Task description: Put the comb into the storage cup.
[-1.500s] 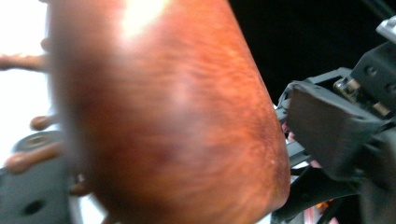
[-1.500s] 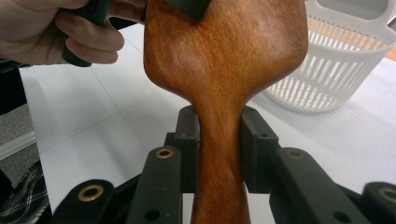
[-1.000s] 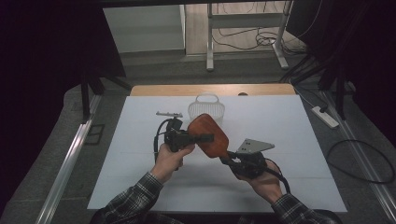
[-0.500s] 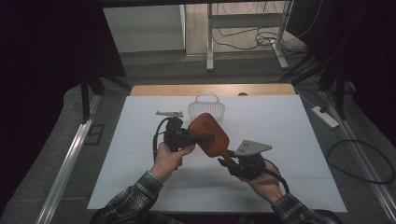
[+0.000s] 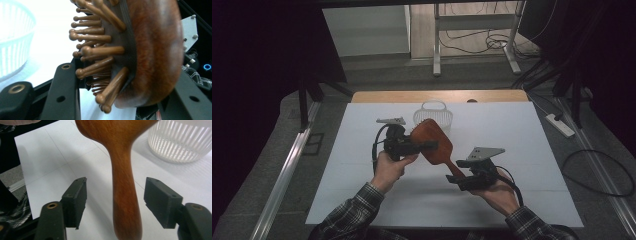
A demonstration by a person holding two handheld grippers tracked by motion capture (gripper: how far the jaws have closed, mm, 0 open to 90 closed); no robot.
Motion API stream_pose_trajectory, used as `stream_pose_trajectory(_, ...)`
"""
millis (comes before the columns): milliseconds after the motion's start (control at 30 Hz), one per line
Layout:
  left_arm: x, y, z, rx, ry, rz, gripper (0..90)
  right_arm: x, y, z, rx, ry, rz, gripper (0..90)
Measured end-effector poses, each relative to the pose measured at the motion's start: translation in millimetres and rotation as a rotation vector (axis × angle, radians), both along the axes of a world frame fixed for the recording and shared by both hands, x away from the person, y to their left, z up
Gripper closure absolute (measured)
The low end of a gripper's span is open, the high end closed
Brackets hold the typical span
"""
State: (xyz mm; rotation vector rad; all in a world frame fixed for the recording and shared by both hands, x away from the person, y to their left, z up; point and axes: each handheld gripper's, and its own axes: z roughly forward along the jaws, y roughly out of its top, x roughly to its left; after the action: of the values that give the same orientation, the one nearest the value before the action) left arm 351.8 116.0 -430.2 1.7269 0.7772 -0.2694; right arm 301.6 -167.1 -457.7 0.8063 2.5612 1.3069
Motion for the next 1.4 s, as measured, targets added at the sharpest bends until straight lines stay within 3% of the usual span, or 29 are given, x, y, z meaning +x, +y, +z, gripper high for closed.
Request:
stream_pose_trajectory(133, 0.0, 0.3, 1.8, 0.029, -0.014, 0.004, 53.8, 0.6, -2.8, 0.9, -0.004, 0.032, -0.001, 28.0)
stream_pose_trajectory(400, 1.8, 4.9, 5.5, 0.074, -0.034, 0.026, 53.4, -1.4, -7.4, 2.2, -0.041, 0.041, 0.009, 20.5)
stream_pose_trajectory(667, 3.7, 11.4, 11.2, 0.099, -0.059, 0.055, 53.2, 1.3, -19.5, -3.8, -0.088, 0.066, -0.008, 7.4)
stream_pose_trajectory(867, 5.7, 16.9, 14.7, 0.098, -0.065, 0.074, 53.2, 2.2, -28.1, -4.3, -0.087, 0.081, -0.027, 0.8)
stream_pose_trajectory(1400, 19.5, 31.9, 26.6, 0.101, -0.083, 0.143, 53.1, -1.2, -53.1, -5.3, -0.105, 0.099, -0.069, 0.0)
